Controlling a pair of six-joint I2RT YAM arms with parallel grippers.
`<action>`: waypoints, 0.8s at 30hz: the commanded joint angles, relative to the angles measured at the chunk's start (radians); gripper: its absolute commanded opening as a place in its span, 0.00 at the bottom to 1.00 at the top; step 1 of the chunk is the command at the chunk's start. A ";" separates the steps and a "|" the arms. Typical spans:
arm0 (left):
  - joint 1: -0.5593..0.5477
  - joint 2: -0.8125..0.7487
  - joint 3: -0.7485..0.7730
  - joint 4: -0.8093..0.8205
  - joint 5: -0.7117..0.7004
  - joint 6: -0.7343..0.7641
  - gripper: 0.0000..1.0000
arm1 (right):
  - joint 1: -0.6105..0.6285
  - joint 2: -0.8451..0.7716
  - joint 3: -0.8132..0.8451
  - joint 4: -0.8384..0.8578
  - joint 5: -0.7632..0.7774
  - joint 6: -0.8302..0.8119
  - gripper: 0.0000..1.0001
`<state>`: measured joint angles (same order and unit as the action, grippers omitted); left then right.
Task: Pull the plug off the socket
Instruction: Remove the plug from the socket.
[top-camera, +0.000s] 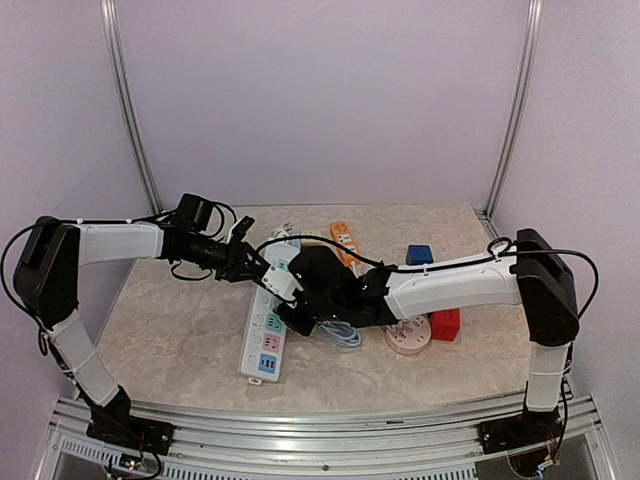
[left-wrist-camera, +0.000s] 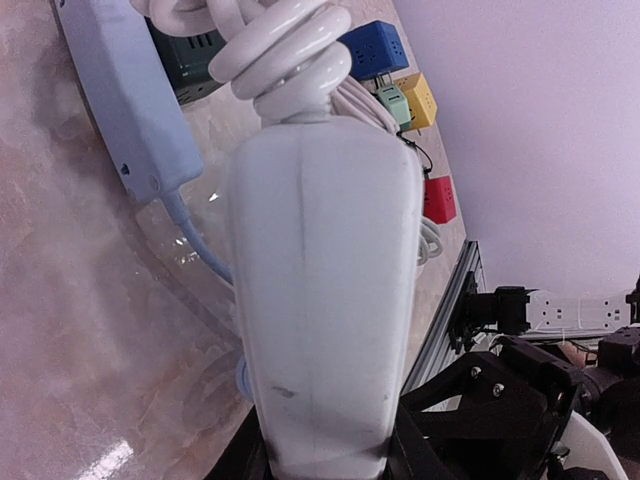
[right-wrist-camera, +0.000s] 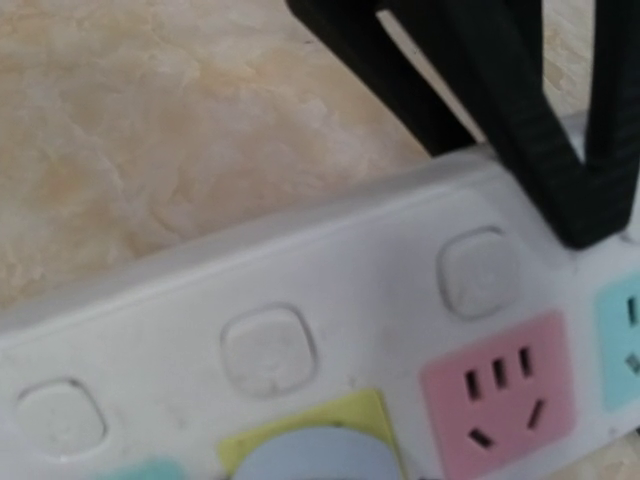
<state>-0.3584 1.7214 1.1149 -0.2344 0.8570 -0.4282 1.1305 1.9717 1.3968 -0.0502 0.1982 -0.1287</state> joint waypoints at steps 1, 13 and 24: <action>0.035 0.004 0.023 -0.017 -0.030 -0.017 0.00 | -0.021 -0.016 0.023 -0.001 0.045 0.020 0.00; 0.035 0.002 0.022 -0.017 -0.029 -0.017 0.00 | -0.121 -0.057 -0.034 0.047 -0.187 0.126 0.00; 0.035 0.006 0.023 -0.018 -0.029 -0.017 0.00 | -0.172 -0.058 -0.059 0.092 -0.308 0.209 0.00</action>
<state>-0.3500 1.7252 1.1152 -0.2382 0.8406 -0.4702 1.0168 1.9671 1.3594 0.0265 -0.1276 -0.0139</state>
